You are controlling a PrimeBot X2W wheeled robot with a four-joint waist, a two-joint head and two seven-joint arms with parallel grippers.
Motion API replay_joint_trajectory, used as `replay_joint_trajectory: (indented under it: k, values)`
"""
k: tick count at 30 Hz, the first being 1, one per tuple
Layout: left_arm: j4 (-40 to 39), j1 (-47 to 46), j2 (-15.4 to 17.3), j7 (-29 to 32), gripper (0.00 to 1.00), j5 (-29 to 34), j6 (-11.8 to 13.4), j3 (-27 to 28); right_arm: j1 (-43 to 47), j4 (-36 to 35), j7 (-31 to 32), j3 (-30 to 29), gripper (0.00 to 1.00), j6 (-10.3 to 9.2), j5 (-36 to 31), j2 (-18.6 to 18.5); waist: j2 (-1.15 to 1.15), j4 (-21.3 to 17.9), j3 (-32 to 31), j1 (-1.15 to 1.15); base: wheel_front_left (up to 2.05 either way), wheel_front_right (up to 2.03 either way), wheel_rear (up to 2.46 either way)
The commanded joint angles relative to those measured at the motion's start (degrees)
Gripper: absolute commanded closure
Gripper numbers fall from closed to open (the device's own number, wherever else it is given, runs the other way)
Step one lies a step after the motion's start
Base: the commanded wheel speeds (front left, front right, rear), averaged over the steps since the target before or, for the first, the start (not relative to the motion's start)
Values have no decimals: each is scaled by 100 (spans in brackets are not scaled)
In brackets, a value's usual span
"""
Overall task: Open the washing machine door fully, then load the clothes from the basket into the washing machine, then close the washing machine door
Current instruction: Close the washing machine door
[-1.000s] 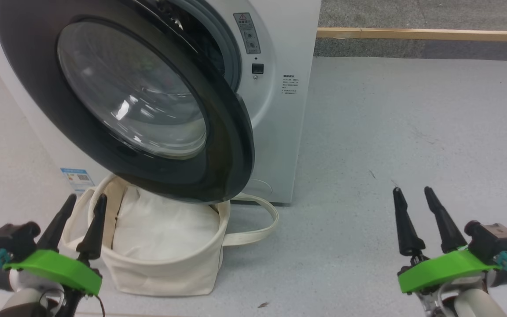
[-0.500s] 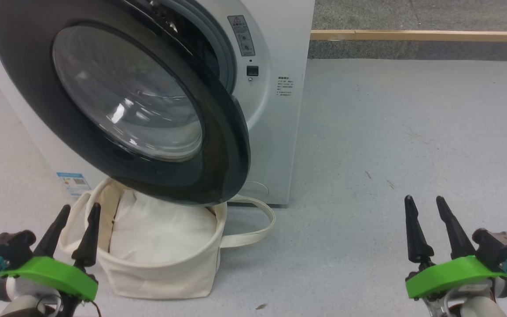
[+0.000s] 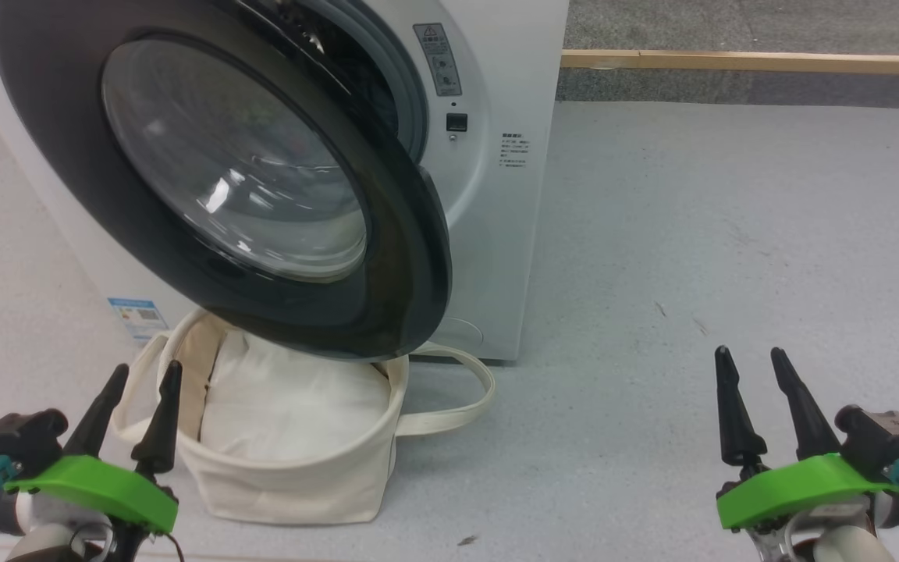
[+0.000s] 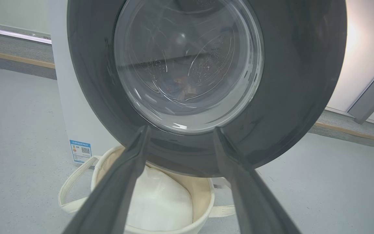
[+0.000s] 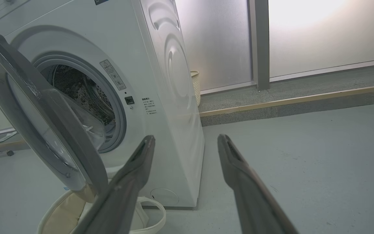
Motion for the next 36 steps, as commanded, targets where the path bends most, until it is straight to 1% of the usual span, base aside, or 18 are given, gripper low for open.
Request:
replay_joint_trajectory:
  k: [1, 2, 3, 4, 9, 13, 16, 18, 19, 23, 27, 32, 36]
  values:
    - [-143, -277, 169, -69, 0, 17, -33, 290, -100, -187, -71, 111, 0, 3, -23, -52, 0, 22, 8, 0, 0, 0, 0]
    - [-147, -289, 169, -69, 0, 17, -33, 293, -104, -181, -71, 123, 0, 3, -20, -57, 0, 42, 10, 0, 0, 0, 0]
    - [-150, -299, 167, -69, 0, 12, -33, 292, -112, -182, -71, 136, 8, 3, -19, -59, 0, 60, 10, 0, 0, 0, 0]
    - [-153, -314, 164, -69, 0, 4, -33, 257, -134, -180, -71, 169, 100, 3, -14, -63, 0, 102, 11, 0, 0, 0, 0]
    - [-171, -399, 194, -70, 0, -62, -33, 246, -442, -159, -71, 550, 100, 3, 3, -82, 0, 242, 7, 0, 0, 0, 0]
    - [-210, -522, 218, -70, 0, -152, -32, 361, -863, -58, -71, 1232, 100, 3, 47, -44, 0, 441, 11, 0, 0, 0, 0]
    - [-227, -598, 193, -70, 0, -140, -16, 505, -1229, 181, -71, 1740, 100, 3, 200, 33, 0, 648, 41, 0, 0, 0, 0]
    - [-203, -627, 158, -70, 0, -102, -18, 483, -1488, 453, -71, 2003, 100, 3, 293, 47, 0, 806, 62, 0, 0, 0, 0]
    - [-203, -627, 158, -70, 0, -102, -18, 483, -1488, 453, -71, 2003, 100, 3, 293, 47, 0, 806, 62, 0, 0, 0, 0]
    - [-181, -716, 95, -70, 0, -95, -22, 444, -1980, 1029, -71, 2347, 100, 3, 555, 138, 0, 1155, 122, 0, 0, 0, 0]
    - [-188, -795, 100, -70, 0, -102, -26, 432, -2471, 1585, -71, 2443, 100, 3, 829, 251, 0, 1454, 281, 0, 0, 0, 0]
    - [-283, -903, 92, -70, 0, -123, -30, 399, -3025, 2167, -71, 2548, 100, 3, 873, 259, 0, 1761, 534, 0, 0, 0, 0]
    - [-388, -964, 65, -70, 0, -159, -31, 333, -3361, 2545, -71, 2604, 100, 3, 896, 242, 0, 1914, 715, 0, 0, 0, 0]
